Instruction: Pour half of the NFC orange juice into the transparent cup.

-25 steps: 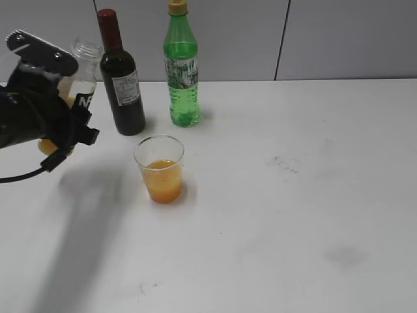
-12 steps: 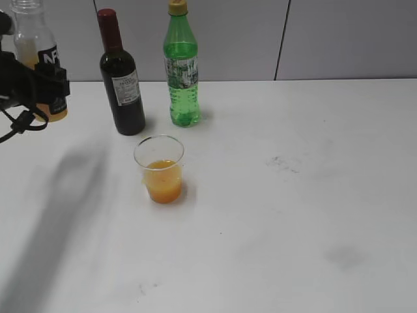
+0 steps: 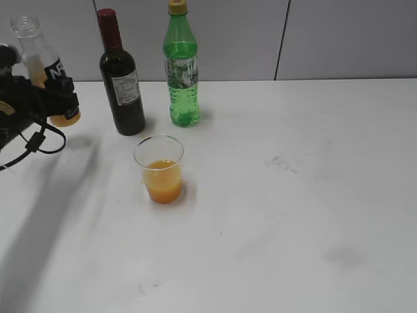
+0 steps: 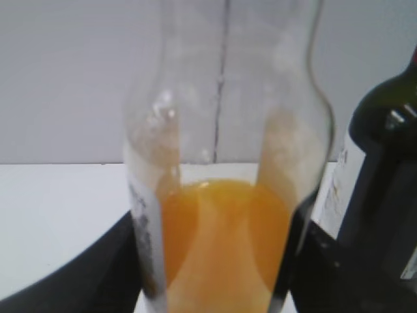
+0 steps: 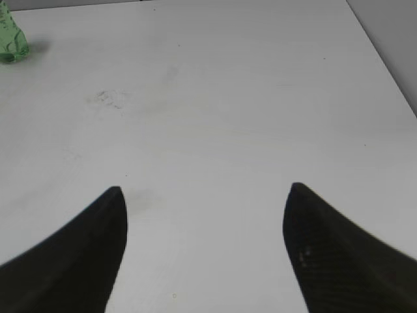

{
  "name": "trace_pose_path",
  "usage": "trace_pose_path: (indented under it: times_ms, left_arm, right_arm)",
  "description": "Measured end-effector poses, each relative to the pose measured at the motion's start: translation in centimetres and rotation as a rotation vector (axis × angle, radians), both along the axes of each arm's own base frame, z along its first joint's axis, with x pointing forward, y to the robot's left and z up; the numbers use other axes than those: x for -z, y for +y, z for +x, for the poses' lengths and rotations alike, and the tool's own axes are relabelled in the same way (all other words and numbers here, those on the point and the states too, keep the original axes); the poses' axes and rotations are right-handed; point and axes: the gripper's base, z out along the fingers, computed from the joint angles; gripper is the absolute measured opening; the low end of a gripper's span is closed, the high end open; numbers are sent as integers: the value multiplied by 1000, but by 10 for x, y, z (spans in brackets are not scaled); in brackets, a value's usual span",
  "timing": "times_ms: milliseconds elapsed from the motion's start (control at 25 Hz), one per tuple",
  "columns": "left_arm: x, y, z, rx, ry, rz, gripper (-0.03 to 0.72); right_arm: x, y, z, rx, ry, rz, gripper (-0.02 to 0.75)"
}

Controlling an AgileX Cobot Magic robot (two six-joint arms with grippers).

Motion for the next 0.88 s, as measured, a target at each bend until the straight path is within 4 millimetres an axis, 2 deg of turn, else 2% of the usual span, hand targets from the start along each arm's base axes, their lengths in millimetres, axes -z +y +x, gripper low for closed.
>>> trace_pose_path:
  times_ms: [240,400,520,560,680,880]
  left_arm:
    - [37,0,3,0,6,16,485]
    - [53,-1,2,3,42,23,485]
    - [54,0,3,3,37,22,486]
    - [54,0,3,3,37,22,506]
    - [53,-1,3,3,34,22,641]
    - [40,3,-14,3,34,21,682]
  right_arm:
    - [0,0,0,0,0,0,571]
    - [0,0,0,0,0,0,571]
    - [0,0,0,0,0,0,571]
    - [0,0,0,0,0,0,571]
    - [0,0,0,0,0,0,571]
    - [0,0,0,0,0,0,571]
